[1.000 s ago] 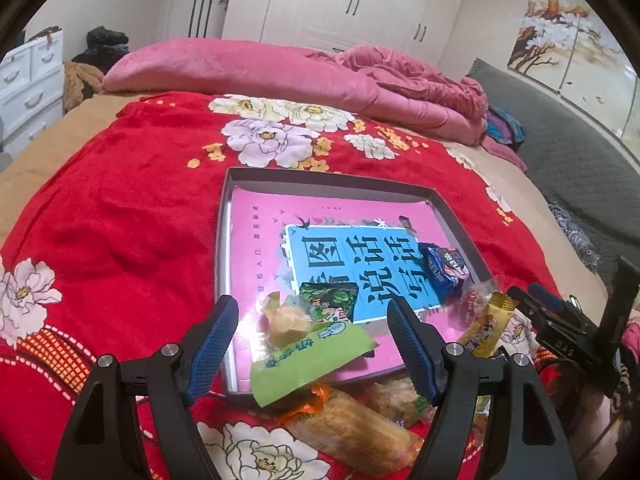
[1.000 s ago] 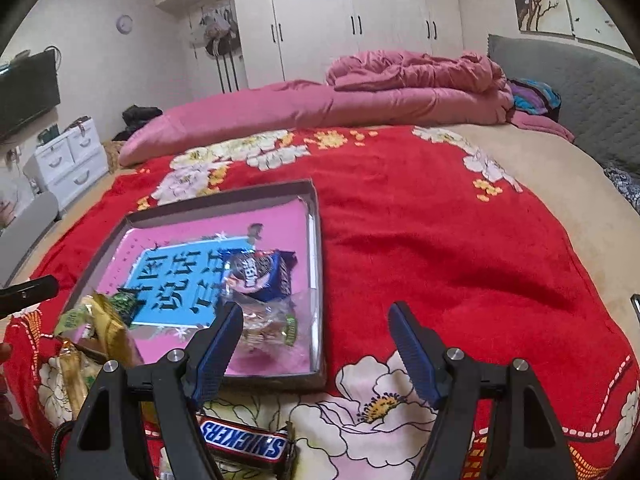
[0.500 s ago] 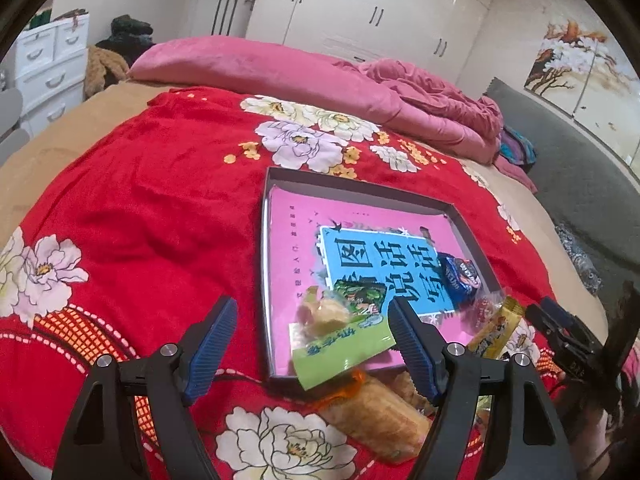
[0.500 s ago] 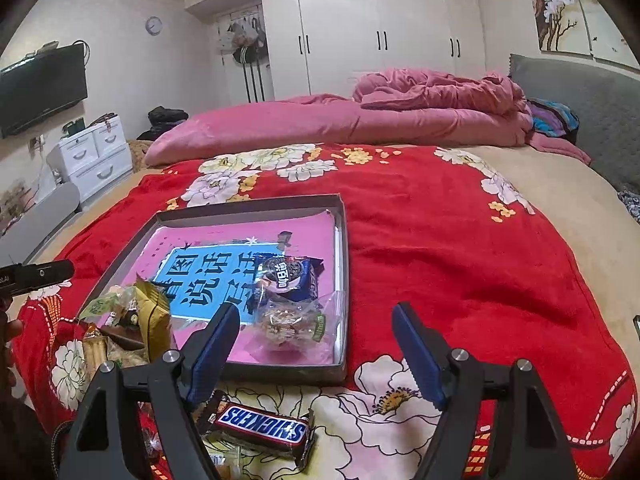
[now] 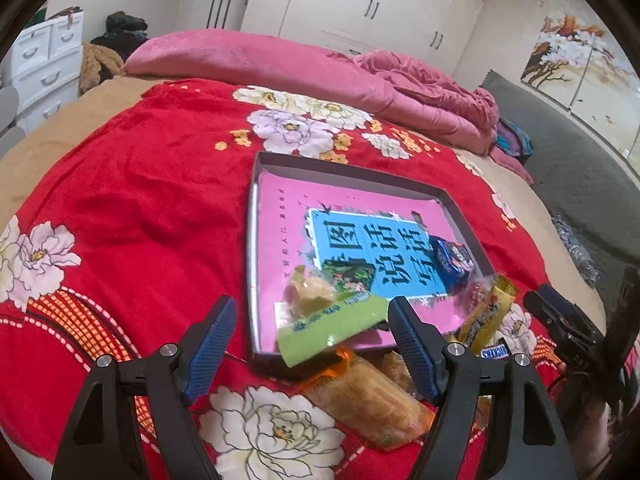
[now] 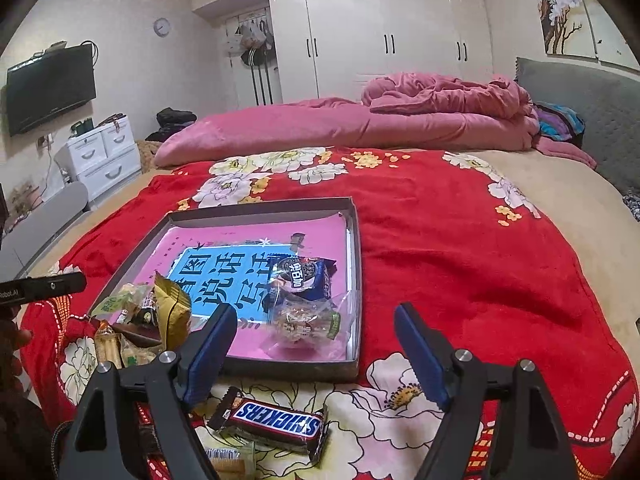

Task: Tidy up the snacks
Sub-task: 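Move both open tools back from the tray toward the remaining snacks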

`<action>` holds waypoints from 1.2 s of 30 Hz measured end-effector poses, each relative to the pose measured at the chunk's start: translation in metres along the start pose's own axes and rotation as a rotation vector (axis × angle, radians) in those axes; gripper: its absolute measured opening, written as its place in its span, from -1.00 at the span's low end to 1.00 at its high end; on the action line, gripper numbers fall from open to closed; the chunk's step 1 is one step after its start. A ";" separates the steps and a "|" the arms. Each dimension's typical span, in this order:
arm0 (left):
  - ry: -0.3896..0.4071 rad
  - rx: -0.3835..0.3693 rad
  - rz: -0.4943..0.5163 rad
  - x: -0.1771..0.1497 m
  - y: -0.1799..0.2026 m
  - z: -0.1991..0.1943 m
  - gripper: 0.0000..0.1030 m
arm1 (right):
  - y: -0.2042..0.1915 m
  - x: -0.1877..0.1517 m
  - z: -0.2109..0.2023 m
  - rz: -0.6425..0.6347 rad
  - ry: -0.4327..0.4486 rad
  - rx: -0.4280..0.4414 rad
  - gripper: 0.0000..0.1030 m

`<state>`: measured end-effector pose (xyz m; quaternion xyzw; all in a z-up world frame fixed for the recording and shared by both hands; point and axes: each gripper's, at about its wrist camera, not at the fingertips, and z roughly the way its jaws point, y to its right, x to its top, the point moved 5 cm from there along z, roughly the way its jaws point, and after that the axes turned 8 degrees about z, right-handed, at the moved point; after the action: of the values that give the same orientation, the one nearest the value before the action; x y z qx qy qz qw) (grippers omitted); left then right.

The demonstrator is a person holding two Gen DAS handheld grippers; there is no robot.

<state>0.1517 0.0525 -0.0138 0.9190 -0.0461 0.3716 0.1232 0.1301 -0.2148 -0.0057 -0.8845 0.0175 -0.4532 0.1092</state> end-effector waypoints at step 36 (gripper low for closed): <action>-0.113 -0.044 0.074 -0.043 0.037 0.006 0.53 | 0.015 -0.020 -0.015 -0.026 -0.029 -0.019 0.57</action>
<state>0.1182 0.0149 -0.0405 0.9333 -0.0954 0.3221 0.1269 0.1072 -0.2300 -0.0158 -0.8922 0.0086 -0.4415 0.0949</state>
